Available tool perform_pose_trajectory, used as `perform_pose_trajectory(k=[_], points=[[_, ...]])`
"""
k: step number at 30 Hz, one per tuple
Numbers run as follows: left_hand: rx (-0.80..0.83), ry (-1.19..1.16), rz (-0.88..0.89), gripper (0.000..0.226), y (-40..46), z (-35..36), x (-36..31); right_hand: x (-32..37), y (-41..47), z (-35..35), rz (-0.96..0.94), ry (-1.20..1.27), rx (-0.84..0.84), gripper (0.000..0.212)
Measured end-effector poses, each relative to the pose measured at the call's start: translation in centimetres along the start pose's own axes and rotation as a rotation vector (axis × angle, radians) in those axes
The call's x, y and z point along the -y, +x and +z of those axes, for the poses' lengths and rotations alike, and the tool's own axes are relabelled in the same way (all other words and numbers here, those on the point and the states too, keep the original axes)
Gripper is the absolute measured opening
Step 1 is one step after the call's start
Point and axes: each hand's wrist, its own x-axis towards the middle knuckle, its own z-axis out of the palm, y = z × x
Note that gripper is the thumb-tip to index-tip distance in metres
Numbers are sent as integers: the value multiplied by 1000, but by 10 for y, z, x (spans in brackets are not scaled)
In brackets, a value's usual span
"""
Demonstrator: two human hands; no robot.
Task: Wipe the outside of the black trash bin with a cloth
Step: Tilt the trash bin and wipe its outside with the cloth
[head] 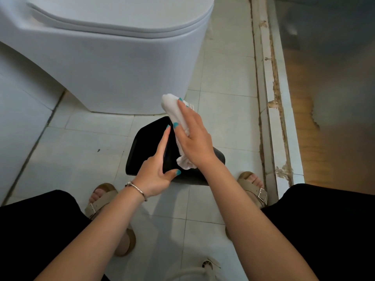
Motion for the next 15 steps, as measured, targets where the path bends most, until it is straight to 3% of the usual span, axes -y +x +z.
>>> perform_pose_trajectory(k=[6, 15], points=[[-8, -22, 26, 109, -3, -2, 0, -14, 1, 4, -3, 20, -26, 58], [-25, -140, -9, 107, -6, -4, 8, -81, 3, -16, 294, -111, -32, 55]])
